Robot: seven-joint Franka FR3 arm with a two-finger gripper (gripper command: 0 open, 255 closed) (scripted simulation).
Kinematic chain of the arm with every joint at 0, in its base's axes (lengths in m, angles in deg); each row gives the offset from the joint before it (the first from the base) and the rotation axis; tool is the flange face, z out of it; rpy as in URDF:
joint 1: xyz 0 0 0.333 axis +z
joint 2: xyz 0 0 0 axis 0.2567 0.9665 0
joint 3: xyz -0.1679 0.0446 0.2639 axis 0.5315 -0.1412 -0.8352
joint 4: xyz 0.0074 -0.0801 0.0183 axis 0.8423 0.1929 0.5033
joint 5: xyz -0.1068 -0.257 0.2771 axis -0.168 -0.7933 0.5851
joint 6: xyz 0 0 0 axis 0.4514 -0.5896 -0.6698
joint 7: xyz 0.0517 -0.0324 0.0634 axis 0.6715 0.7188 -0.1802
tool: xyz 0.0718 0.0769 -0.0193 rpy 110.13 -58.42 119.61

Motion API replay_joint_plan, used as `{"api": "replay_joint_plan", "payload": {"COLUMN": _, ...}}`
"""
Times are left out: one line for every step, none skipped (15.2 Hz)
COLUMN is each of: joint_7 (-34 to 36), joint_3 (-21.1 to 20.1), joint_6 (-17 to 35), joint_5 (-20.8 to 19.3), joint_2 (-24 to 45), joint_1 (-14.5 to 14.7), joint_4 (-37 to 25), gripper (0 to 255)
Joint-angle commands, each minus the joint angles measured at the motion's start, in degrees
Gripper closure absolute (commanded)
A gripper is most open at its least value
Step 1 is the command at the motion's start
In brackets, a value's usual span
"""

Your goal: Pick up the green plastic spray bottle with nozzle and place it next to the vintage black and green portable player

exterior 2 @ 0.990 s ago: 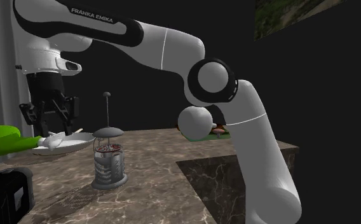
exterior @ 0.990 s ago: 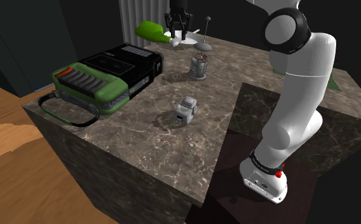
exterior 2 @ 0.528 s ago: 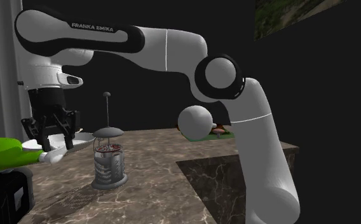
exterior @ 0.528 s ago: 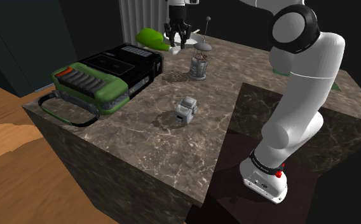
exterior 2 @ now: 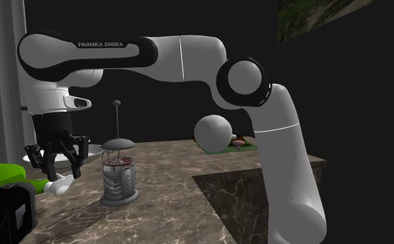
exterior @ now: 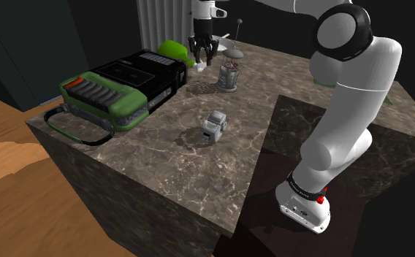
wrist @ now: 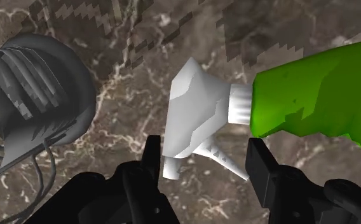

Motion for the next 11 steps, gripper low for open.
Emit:
{"api": "replay_joint_plan", "payload": {"joint_7": -0.1, "joint_3": 0.1, "joint_6": 1.7, "joint_5": 0.0, "joint_2": -0.2, "joint_1": -0.2, "joint_4": 1.8, "gripper": 255}}
{"api": "replay_joint_plan", "payload": {"joint_7": -0.1, "joint_3": 0.1, "joint_6": 2.6, "joint_5": 0.1, "joint_2": -0.3, "joint_1": -0.2, "joint_4": 2.8, "gripper": 255}}
{"api": "replay_joint_plan", "payload": {"joint_7": -0.2, "joint_3": 0.1, "joint_6": 4.0, "joint_5": 0.1, "joint_2": -0.4, "joint_1": -0.3, "joint_4": 4.3, "gripper": 255}}
{"api": "replay_joint_plan", "payload": {"joint_7": -0.2, "joint_3": 0.1, "joint_6": 4.0, "joint_5": 0.1, "joint_2": -0.4, "joint_1": -0.3, "joint_4": 4.3, "gripper": 255}}
{"api": "replay_joint_plan", "payload": {"joint_7": -0.2, "joint_3": 0.1, "joint_6": 4.0, "joint_5": 0.1, "joint_2": -0.4, "joint_1": -0.3, "joint_4": 4.4, "gripper": 255}}
{"api": "replay_joint_plan", "payload": {"joint_7": -0.2, "joint_3": 0.1, "joint_6": 4.0, "joint_5": 0.1, "joint_2": -0.4, "joint_1": -0.3, "joint_4": 4.3, "gripper": 255}}
{"api": "replay_joint_plan", "payload": {"joint_7": -0.2, "joint_3": 0.1, "joint_6": 4.0, "joint_5": 0.1, "joint_2": -0.4, "joint_1": -0.3, "joint_4": 4.3, "gripper": 255}}
{"api": "replay_joint_plan", "payload": {"joint_7": -0.2, "joint_3": 0.1, "joint_6": 4.0, "joint_5": 0.1, "joint_2": -0.4, "joint_1": -0.3, "joint_4": 4.3, "gripper": 255}}
{"api": "replay_joint_plan", "payload": {"joint_7": -0.2, "joint_3": 0.1, "joint_6": 4.0, "joint_5": 0.1, "joint_2": -0.4, "joint_1": -0.3, "joint_4": 4.3, "gripper": 255}}
{"api": "replay_joint_plan", "payload": {"joint_7": -0.2, "joint_3": 0.1, "joint_6": 4.0, "joint_5": 0.1, "joint_2": -0.4, "joint_1": -0.3, "joint_4": 4.3, "gripper": 255}}
{"api": "replay_joint_plan", "payload": {"joint_7": -0.2, "joint_3": 0.1, "joint_6": 4.0, "joint_5": 0.1, "joint_2": -0.4, "joint_1": -0.3, "joint_4": 4.3, "gripper": 255}}
